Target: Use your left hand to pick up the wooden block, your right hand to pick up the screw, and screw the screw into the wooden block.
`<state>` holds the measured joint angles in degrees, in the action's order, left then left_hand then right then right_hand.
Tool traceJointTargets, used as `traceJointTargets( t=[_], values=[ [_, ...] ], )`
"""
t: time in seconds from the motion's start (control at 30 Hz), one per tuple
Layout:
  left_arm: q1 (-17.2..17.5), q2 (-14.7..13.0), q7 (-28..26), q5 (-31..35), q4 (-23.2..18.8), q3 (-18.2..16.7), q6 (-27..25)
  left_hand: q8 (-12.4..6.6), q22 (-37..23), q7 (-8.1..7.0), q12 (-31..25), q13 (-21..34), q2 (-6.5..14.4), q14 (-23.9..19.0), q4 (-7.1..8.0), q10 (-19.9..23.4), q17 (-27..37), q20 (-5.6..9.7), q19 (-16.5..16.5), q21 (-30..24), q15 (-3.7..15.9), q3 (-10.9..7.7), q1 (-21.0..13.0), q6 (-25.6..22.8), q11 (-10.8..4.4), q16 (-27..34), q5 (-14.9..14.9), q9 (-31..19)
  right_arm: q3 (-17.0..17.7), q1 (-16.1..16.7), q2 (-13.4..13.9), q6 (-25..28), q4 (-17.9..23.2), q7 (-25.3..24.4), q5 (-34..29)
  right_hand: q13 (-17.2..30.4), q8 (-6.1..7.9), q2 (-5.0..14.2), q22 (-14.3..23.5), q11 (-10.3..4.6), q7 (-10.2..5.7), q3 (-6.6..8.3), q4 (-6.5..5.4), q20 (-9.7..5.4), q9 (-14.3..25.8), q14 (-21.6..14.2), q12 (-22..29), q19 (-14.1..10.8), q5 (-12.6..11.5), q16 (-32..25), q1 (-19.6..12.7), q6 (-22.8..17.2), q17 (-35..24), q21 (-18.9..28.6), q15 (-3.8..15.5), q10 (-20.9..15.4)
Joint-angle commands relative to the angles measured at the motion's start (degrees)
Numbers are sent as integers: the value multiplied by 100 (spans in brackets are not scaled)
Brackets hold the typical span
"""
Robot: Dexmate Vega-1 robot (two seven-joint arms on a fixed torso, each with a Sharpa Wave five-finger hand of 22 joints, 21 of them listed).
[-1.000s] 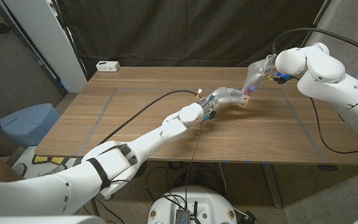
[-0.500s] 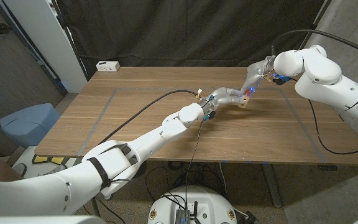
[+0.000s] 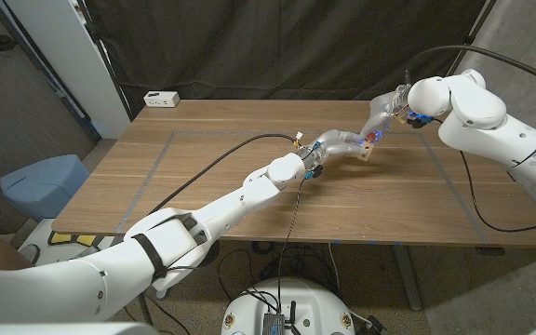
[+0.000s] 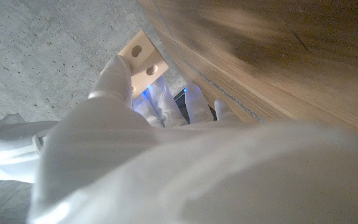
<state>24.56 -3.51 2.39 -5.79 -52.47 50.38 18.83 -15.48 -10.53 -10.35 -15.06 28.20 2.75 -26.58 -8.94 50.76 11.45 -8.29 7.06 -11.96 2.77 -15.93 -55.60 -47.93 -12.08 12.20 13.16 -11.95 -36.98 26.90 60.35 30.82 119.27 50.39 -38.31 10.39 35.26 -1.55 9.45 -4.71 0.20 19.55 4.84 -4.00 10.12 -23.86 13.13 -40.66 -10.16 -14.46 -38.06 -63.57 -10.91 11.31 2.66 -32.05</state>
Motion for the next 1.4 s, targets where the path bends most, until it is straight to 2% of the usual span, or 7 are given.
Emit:
traceJointTargets(
  t=[0.03, 0.17, 0.23, 0.57, 0.8, 1.2, 1.4],
  values=[
    [-24, 20, -8, 3, 79, -9, 62, -24, -9, 115, -46, 526, 141, -50, 40, 56, 15, -9, -19, 15, 278, -107, 74, -519, -18, -18, 37, -33, -73, -79, -65, 66, -34, 143, -203, 8, -57, -22, 10, 19, 41, -68, -35, -98, 13, -44, -36, -61, 0, 22, 134, -6, -16, -27, 472, -20],
    [-39, 38, -2, -8, 132, -14, 82, -24, -9, 110, -45, 528, 142, -51, 39, 54, 14, -9, -19, 15, 282, -109, 74, -522, -19, -18, 37, -33, -97, -108, -77, 83, -38, 215, -279, 9, -164, -91, 11, 103, 77, -140, -68, -88, 16, -43, -80, -55, -2, 55, 283, 95, -12, -37, 453, 20],
    [-50, 48, 1, -7, 162, -13, 102, -17, -9, 113, -44, 527, 151, -51, 43, 50, 17, -14, -18, 14, 276, -111, 76, -507, -19, -16, 38, -33, -104, -119, -83, 91, -37, 251, -313, 10, -262, -117, 12, 227, 72, -159, -63, -72, 20, -38, -110, -30, -17, 89, 332, 208, -3, -50, 428, 49],
    [-108, 107, 33, -27, 329, -16, 182, -15, -9, 115, -42, 527, 143, -54, 38, 49, 16, -7, -17, 13, 274, -109, 76, -508, -18, -15, 38, -33, -112, -180, -124, 98, -72, 424, -359, 23, -617, -241, 13, 389, 93, -293, -75, 19, 43, 105, -208, 55, -41, 215, 565, 681, -2, -77, 284, 242],
    [-139, 140, 11, -22, 416, -19, 227, -9, -9, 120, -41, 528, 141, -57, 40, 45, 15, -11, -19, 13, 269, -109, 82, -498, -19, -15, 38, -33, -121, -245, -156, 72, -128, 551, -323, 44, -1039, -251, 14, 625, 103, -368, -66, 104, 76, 263, -256, 213, -78, 299, 711, 1354, -14, -102, 128, 503],
    [-170, 172, 18, -12, 494, -8, 274, 2, -9, 123, -42, 531, 134, -62, 37, 45, 15, -8, -18, 12, 276, -107, 86, -480, -19, -14, 36, -32, 63, -235, -44, -55, -77, 599, 108, 62, -1454, -301, 15, 726, 105, -430, -2, 242, 119, 617, -301, 530, -115, 395, 793, 2023, -2, -123, -115, 985],
    [-149, 150, 15, -4, 427, -2, 240, 2, -9, 130, -40, 531, 137, -64, 35, 42, 15, -11, -20, 13, 276, -110, 81, -486, -20, -12, 36, -31, 165, -175, 92, -126, 30, 514, 308, 68, -1614, -312, 13, 696, 45, -385, 133, 286, 140, 780, -307, 664, -130, 410, 632, 2275, 21, -119, -159, 1246]
  ],
)
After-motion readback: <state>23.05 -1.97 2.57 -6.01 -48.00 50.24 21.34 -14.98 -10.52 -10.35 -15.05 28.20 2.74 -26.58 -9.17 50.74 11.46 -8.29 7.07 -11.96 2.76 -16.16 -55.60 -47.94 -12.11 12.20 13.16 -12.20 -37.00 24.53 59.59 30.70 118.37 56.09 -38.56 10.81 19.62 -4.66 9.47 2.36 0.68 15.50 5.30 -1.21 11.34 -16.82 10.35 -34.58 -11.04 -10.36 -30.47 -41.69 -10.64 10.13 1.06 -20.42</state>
